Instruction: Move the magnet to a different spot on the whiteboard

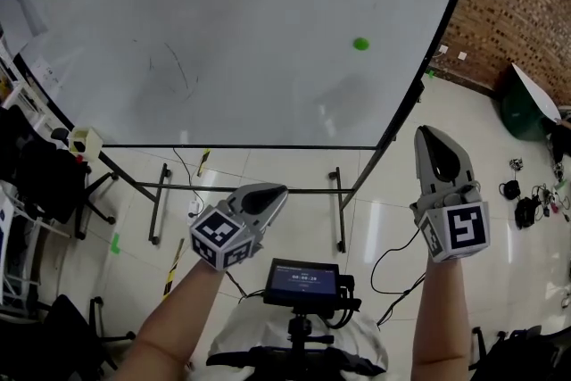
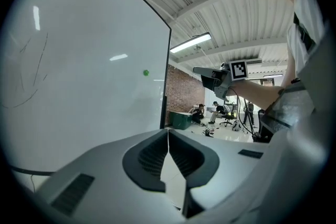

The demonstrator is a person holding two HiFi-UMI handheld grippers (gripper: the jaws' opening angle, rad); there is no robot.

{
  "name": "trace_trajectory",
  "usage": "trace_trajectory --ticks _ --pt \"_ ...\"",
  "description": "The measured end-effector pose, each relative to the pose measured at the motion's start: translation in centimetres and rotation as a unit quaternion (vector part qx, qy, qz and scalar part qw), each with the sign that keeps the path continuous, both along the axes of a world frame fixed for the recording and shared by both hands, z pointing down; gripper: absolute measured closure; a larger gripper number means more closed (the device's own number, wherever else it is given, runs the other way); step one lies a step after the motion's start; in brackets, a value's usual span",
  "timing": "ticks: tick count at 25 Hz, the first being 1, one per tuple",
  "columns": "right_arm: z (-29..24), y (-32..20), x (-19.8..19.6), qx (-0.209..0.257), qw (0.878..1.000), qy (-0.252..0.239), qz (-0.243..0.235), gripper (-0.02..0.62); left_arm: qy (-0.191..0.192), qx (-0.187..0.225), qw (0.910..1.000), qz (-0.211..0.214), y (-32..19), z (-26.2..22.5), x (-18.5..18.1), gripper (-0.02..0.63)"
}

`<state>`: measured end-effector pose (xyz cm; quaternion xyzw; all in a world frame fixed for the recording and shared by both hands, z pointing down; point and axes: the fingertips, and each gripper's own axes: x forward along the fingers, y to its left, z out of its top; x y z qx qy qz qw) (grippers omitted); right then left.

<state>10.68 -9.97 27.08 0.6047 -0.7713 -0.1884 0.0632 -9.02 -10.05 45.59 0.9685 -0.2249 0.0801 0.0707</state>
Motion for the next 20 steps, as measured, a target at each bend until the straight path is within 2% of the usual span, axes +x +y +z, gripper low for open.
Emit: trace_trajectory --ticks 3,7,15,20 --pt "1.7 2.1 1.4 -0.027 0.999 -0.042 -0.023 0.572 0.000 0.002 1.0000 0.005 1.4 -0.2 1.7 0.574" --pt "7.5 5.7 2.7 -0.094 0.991 -0.079 -0.045 0.572 -0.001 0.000 0.9999 0.012 4.1 0.2 4.3 0.574" --pt "15.8 14.0 3.3 -0.190 0.961 -0.162 -0.117 0.572 -0.006 -0.010 0.9999 0.007 10.8 0.9 7.9 0.574" --pt "18.2 17.8 3.2 -0.217 0.947 -0.183 -0.149 0.572 -0.007 -0.012 0.9999 -0.011 14.2 0.7 8.6 0.574"
